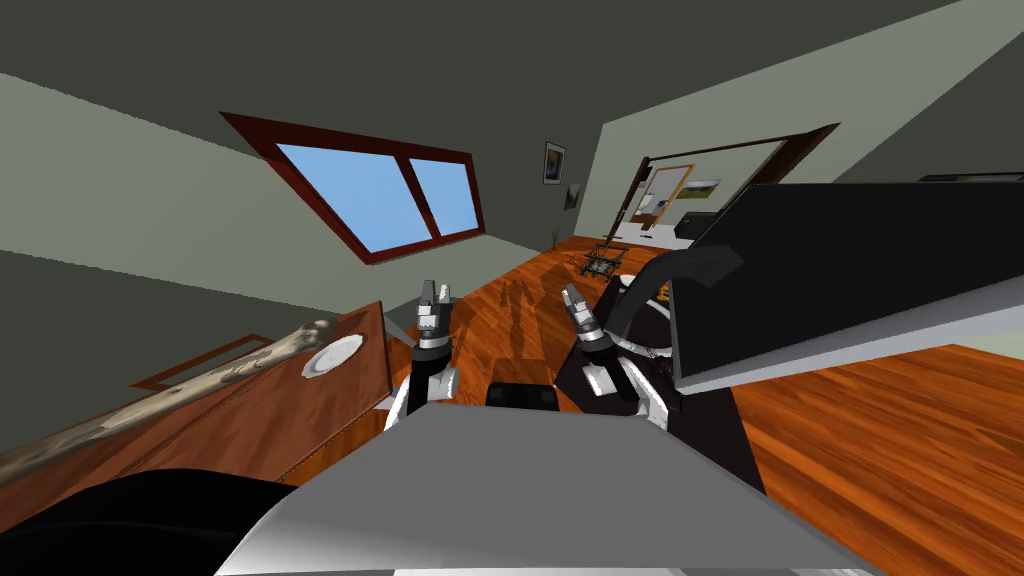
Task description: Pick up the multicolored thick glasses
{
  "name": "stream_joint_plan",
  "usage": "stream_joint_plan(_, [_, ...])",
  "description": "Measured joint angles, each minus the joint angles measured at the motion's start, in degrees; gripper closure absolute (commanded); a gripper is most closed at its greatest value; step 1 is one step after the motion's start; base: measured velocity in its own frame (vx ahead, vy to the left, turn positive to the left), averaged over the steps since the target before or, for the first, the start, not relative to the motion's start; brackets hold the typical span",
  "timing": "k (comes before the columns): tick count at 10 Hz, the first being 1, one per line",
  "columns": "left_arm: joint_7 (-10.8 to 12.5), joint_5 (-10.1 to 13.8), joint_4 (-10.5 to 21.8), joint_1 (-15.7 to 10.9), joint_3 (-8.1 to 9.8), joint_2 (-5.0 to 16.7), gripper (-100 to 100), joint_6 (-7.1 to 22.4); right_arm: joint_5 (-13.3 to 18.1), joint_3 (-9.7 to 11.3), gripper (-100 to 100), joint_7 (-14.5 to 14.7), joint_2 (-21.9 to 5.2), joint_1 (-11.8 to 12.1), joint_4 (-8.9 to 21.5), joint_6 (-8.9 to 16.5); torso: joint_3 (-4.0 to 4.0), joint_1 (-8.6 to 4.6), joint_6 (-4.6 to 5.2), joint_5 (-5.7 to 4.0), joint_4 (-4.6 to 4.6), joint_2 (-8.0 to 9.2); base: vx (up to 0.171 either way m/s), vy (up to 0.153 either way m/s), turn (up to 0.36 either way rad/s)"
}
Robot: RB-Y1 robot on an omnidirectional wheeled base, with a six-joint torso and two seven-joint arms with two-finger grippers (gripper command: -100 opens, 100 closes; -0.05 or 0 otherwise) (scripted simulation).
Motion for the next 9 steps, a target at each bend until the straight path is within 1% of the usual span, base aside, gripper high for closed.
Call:
stream_joint_plan(1, [0.0, 0.0, 0.0, 0.0, 0.00, 0.0, 0, 0.0, 1.7, 1.0, -100, 0.1, -1.2, -1.0, 1.8, -1.1, -0.01, 0.01, -0.02, 0.00, 0.00, -0.02, 0.072, 0.109, 0.092])
stream_joint_plan(2, [0.0, 0.0, 0.0, 0.0, 0.00, 0.0, 0, 0.0, 3.5, 2.0, -100, -0.1, -3.0, -2.4, 3.3, -1.9, -0.05, 0.10, -0.02, 0.02, -0.01, -0.10, 0.048, 0.083, 0.025])
stream_joint_plan(3, [0.0, 0.0, 0.0, 0.0, 0.00, 0.0, 0, 0.0, 4.8, 2.5, -100, -0.3, -3.9, -3.4, 4.5, -2.3, -0.02, 0.03, 0.00, 0.01, -0.01, -0.04, 0.035, 0.088, 0.056])
stream_joint_plan(4, [0.0, 0.0, 0.0, 0.0, 0.00, 0.0, 0, 0.0, 6.5, 3.4, -100, -0.3, -5.0, -4.8, 6.3, -2.8, 0.00, 0.05, -0.01, 0.01, 0.00, 0.00, 0.031, 0.068, 0.032])
stream_joint_plan(5, [0.0, 0.0, 0.0, 0.0, 0.00, 0.0, 0, 0.0, 7.7, 3.9, -100, -0.4, -5.8, -5.4, 7.1, -3.1, 0.03, -0.03, 0.01, 0.00, 0.01, 0.04, 0.046, 0.073, 0.059])
stream_joint_plan(6, [0.0, 0.0, 0.0, 0.0, 0.00, 0.0, 0, 0.0, 9.6, 5.0, -100, -0.4, -6.8, -6.2, 7.9, -3.0, 0.01, -0.01, -0.01, 0.00, 0.01, 0.01, 0.032, 0.060, 0.032])
stream_joint_plan(7, [0.0, 0.0, 0.0, 0.0, 0.00, 0.0, 0, 0.0, 10.7, 5.3, -100, -0.5, -7.6, -6.8, 8.9, -3.5, 0.03, -0.07, 0.01, -0.01, 0.01, 0.05, 0.031, 0.069, 0.057])
stream_joint_plan(8, [0.0, 0.0, 0.0, 0.0, 0.00, 0.0, 0, 0.0, 12.2, 5.8, -100, -0.8, -9.2, -7.8, 10.3, -4.3, 0.03, -0.05, 0.00, -0.01, 0.02, 0.05, 0.033, 0.060, 0.031])
stream_joint_plan(9, [0.0, 0.0, 0.0, 0.0, 0.00, 0.0, 0, 0.0, 13.3, 6.2, -100, -0.9, -9.8, -8.5, 11.6, -4.8, 0.03, -0.07, 0.01, -0.01, 0.01, 0.06, 0.044, 0.075, 0.064])
